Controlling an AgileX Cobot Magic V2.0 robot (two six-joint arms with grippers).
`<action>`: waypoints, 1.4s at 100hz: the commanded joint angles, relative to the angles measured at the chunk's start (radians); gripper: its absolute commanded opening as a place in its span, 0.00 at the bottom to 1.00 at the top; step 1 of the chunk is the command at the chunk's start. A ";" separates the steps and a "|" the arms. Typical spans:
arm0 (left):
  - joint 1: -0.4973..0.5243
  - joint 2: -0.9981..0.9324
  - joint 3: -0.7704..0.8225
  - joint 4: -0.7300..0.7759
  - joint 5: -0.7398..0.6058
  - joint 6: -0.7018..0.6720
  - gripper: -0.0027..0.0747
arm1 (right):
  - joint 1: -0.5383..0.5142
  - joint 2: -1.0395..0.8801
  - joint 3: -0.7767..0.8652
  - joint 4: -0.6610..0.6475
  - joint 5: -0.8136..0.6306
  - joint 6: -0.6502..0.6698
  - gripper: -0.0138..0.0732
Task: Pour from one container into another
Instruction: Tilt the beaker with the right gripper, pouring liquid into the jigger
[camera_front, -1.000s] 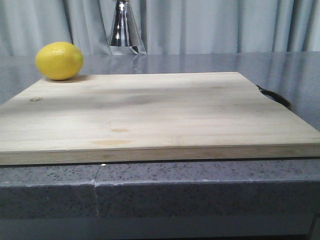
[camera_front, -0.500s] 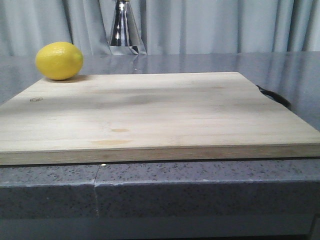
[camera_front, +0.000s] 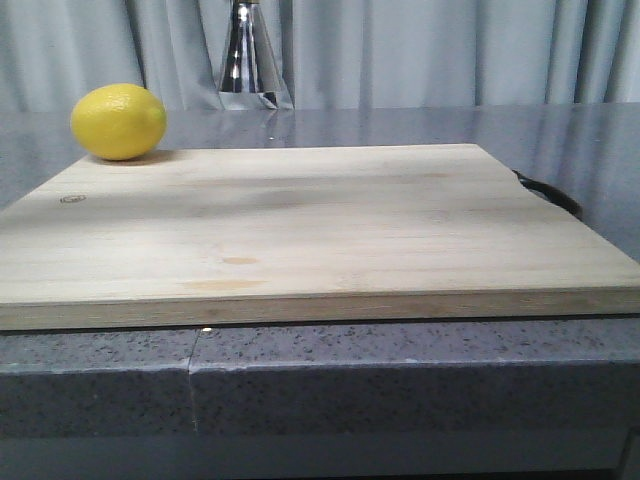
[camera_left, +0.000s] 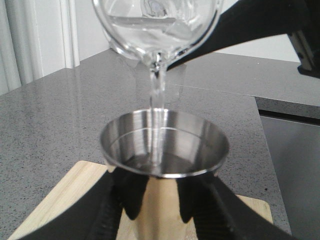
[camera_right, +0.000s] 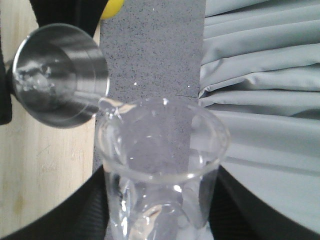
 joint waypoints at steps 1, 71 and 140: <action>0.003 -0.046 -0.025 -0.111 0.078 -0.002 0.36 | 0.002 -0.039 -0.036 -0.029 -0.074 -0.014 0.53; 0.003 -0.046 -0.025 -0.111 0.078 -0.002 0.36 | 0.002 -0.039 -0.036 -0.031 -0.089 -0.046 0.53; 0.003 -0.046 -0.025 -0.111 0.077 -0.002 0.36 | -0.115 -0.071 -0.034 0.173 -0.138 0.591 0.53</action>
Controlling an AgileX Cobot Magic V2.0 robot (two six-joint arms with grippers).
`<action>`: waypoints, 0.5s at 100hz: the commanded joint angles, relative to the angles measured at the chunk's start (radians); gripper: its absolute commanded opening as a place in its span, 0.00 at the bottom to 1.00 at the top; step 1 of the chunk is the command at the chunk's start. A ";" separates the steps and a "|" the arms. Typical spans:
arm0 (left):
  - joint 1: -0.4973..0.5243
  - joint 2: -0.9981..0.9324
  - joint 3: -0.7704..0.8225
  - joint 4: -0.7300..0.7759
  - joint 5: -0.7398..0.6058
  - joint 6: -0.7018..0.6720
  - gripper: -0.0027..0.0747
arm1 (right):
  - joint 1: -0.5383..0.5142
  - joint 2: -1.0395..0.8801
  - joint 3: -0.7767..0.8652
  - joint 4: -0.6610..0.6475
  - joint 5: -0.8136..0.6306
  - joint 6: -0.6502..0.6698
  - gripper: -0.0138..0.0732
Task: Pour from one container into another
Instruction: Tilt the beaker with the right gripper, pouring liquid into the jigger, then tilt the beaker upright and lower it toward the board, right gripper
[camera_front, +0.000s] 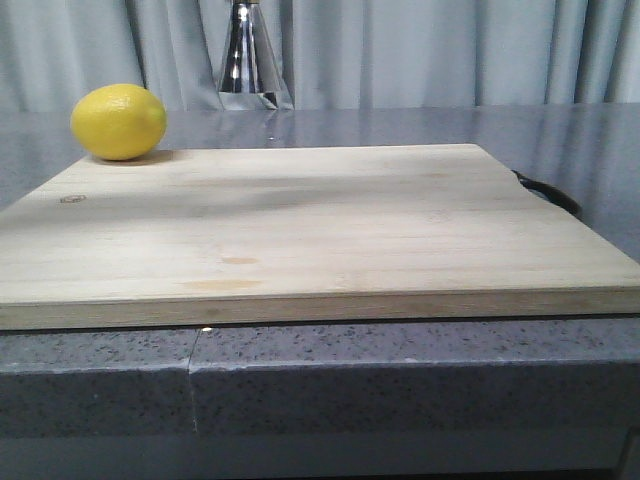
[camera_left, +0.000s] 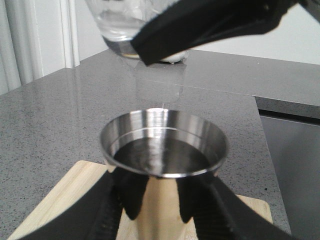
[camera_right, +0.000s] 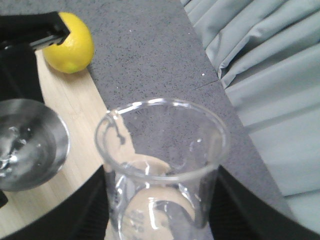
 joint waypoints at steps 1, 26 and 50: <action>0.003 -0.046 -0.025 -0.111 0.077 -0.002 0.36 | -0.053 -0.068 -0.032 0.074 -0.089 0.075 0.53; 0.003 -0.046 -0.025 -0.111 0.077 -0.002 0.36 | -0.252 -0.163 0.172 0.367 -0.352 0.082 0.53; 0.003 -0.046 -0.025 -0.111 0.077 -0.002 0.36 | -0.298 -0.267 0.597 0.505 -0.858 0.082 0.53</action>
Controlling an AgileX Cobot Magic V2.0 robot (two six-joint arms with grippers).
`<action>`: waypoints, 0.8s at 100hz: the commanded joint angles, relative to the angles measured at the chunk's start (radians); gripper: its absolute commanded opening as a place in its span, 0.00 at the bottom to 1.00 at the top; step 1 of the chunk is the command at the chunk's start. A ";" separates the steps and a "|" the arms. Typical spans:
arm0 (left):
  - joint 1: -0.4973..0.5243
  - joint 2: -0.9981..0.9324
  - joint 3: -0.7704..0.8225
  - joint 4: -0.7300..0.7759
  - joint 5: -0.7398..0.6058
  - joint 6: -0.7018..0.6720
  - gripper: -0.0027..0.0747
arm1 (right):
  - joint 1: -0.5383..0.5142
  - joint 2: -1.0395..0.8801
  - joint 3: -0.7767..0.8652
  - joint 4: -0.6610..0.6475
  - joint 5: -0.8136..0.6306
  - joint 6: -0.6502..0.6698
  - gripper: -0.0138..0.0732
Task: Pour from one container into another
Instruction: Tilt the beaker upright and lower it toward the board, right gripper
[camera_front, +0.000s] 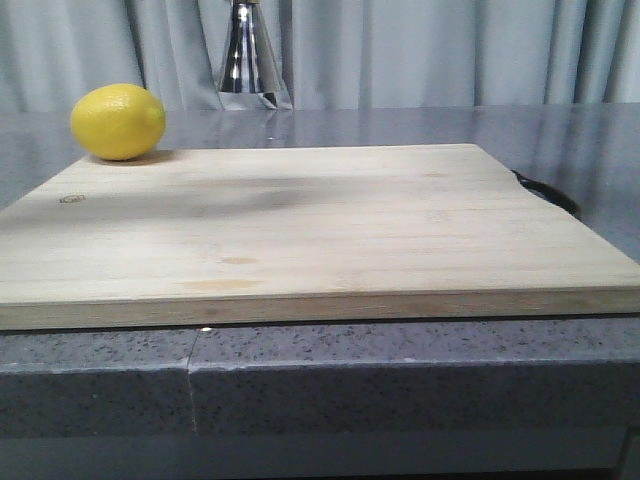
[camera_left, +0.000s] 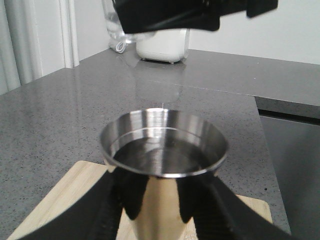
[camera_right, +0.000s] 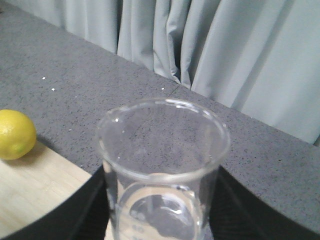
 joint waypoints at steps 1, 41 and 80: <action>0.003 -0.046 -0.025 -0.111 0.077 -0.002 0.36 | -0.007 -0.064 0.120 0.067 -0.294 0.000 0.53; 0.003 -0.046 -0.025 -0.111 0.077 -0.002 0.36 | -0.007 0.008 0.529 0.161 -0.818 0.180 0.53; 0.003 -0.046 -0.025 -0.111 0.077 -0.002 0.36 | -0.007 0.210 0.545 -0.107 -1.001 0.358 0.53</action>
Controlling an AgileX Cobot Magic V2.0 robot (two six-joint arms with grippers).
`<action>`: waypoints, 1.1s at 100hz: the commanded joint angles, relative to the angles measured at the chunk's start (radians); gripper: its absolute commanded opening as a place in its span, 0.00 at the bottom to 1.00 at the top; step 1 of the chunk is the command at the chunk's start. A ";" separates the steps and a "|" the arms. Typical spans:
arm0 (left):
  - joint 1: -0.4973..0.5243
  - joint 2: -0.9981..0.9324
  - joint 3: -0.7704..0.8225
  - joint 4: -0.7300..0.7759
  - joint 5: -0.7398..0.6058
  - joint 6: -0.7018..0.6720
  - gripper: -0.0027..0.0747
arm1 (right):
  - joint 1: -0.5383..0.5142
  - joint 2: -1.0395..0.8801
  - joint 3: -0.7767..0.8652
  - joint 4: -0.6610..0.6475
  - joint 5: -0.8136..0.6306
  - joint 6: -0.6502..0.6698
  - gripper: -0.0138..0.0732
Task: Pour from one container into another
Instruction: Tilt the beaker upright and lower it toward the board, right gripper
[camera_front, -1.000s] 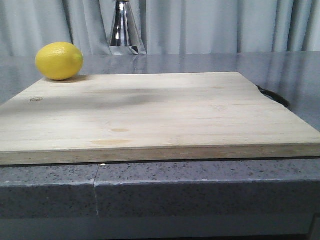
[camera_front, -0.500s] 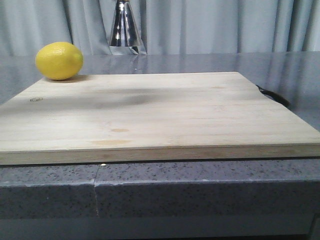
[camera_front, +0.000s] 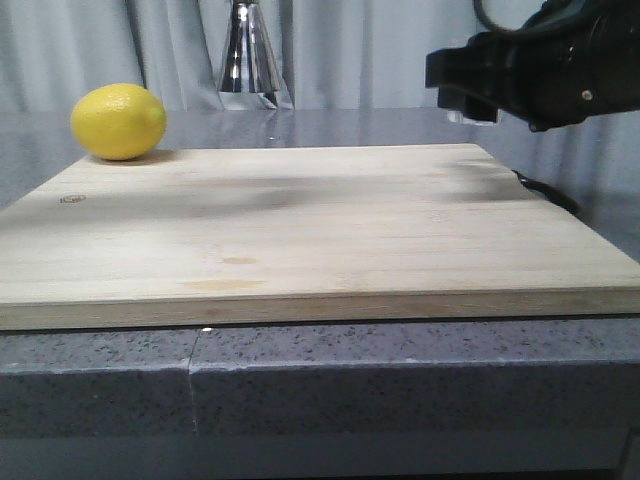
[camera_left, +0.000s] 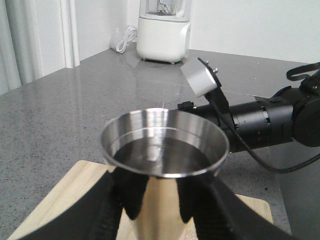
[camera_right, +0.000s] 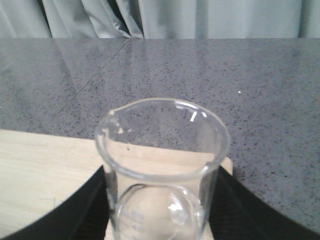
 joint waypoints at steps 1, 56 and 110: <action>0.003 -0.046 -0.025 -0.111 0.077 -0.002 0.36 | -0.007 -0.003 -0.023 -0.055 -0.133 0.014 0.53; 0.003 -0.046 -0.025 -0.111 0.077 -0.002 0.36 | -0.007 0.107 -0.023 -0.168 -0.258 0.014 0.53; 0.003 -0.046 -0.025 -0.111 0.077 -0.002 0.36 | -0.007 0.107 -0.023 -0.215 -0.202 0.014 0.62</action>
